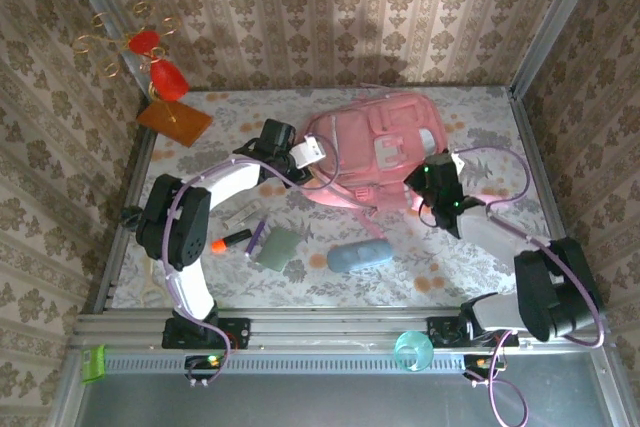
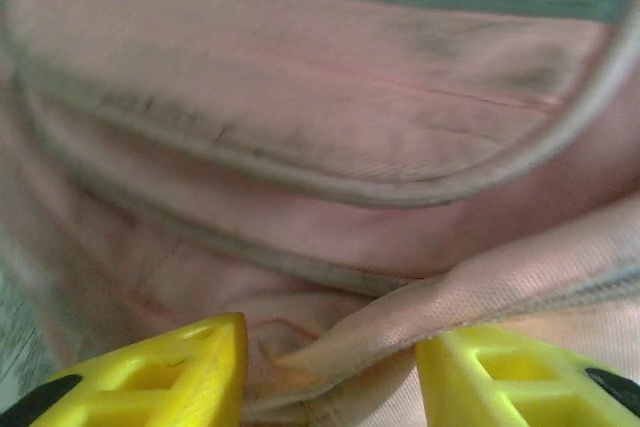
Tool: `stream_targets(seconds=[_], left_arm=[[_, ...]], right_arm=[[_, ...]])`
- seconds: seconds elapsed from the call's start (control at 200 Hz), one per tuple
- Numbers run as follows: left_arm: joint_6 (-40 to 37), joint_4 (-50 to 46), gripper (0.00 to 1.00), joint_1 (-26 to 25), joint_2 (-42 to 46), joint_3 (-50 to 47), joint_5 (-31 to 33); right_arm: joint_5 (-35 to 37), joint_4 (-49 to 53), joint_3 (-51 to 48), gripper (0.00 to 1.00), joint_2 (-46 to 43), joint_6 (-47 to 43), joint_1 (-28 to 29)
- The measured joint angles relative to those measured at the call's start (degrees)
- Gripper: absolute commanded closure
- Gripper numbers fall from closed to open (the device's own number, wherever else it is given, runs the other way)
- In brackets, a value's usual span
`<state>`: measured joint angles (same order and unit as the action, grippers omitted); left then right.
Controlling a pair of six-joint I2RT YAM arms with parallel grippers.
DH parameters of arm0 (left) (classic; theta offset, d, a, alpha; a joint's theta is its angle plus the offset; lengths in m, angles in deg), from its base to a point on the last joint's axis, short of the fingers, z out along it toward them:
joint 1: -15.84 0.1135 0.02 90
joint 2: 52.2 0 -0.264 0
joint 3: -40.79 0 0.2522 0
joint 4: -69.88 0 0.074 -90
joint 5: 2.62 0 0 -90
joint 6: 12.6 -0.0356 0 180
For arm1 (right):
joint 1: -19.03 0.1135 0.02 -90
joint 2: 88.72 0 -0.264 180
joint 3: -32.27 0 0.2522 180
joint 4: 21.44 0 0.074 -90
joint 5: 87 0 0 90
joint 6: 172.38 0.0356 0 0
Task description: Pack the student bag
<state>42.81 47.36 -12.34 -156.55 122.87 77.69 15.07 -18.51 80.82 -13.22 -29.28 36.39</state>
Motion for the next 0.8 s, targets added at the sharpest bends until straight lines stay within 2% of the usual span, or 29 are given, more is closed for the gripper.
stream_targets(seconds=[0.06, 0.09, 0.135, 0.155, 0.18, 0.34, 0.465, 0.57, 0.68, 0.8], left_arm=[[4.35, 0.22, 0.4, 0.31, -0.07, 0.0, 4.39], [6.62, 0.31, 0.34, 0.55, -0.07, 0.0, 6.73], [9.97, 0.44, 0.32, 0.87, 0.04, -0.11, 9.81], [11.13, 0.61, 0.25, 0.96, 0.24, -0.33, 10.82], [12.74, 0.79, 0.23, 1.05, 0.66, -0.83, 12.11], [26.12, 0.44, 0.19, 1.55, 8.09, -6.88, 16.92], [37.66, -1.07, 0.21, -1.16, 14.56, -9.14, 17.51], [47.5, -0.63, 0.26, -7.89, 17.94, -9.53, 15.76], [56.87, 0.2, 0.27, -13.97, 16.61, -8.15, 11.56], [64.26, 0.28, 0.28, -17.09, 10.93, -3.65, 8.44]], right_arm=[[3.02, -1.2, -2.01, 1.0, -1.25, 1.88, 3.5], [4.5, -1.86, -2.75, 1.0, -1.51, 2.73, 5.16], [6.6, -2.86, -3.67, 1.0, -1.64, 3.98, 7.28], [7.54, -3.41, -4.07, 1.0, -1.66, 4.46, 8.22], [8.55, -4.07, -4.46, 1.0, -1.66, 5.09, 9.11], [12.33, -6.78, -5.29, 1.0, -1.64, 7.43, 11.5], [13.03, -7.93, -5.29, 1.0, -1.64, 8.28, 11.89], [13.0, -8.7, -5.29, 1.0, -1.64, 8.46, 11.89], [12.96, -9.03, -5.29, 1.0, -1.64, 8.46, 11.89], [12.76, -9.84, -5.29, 1.0, -1.64, 8.44, 11.89]])
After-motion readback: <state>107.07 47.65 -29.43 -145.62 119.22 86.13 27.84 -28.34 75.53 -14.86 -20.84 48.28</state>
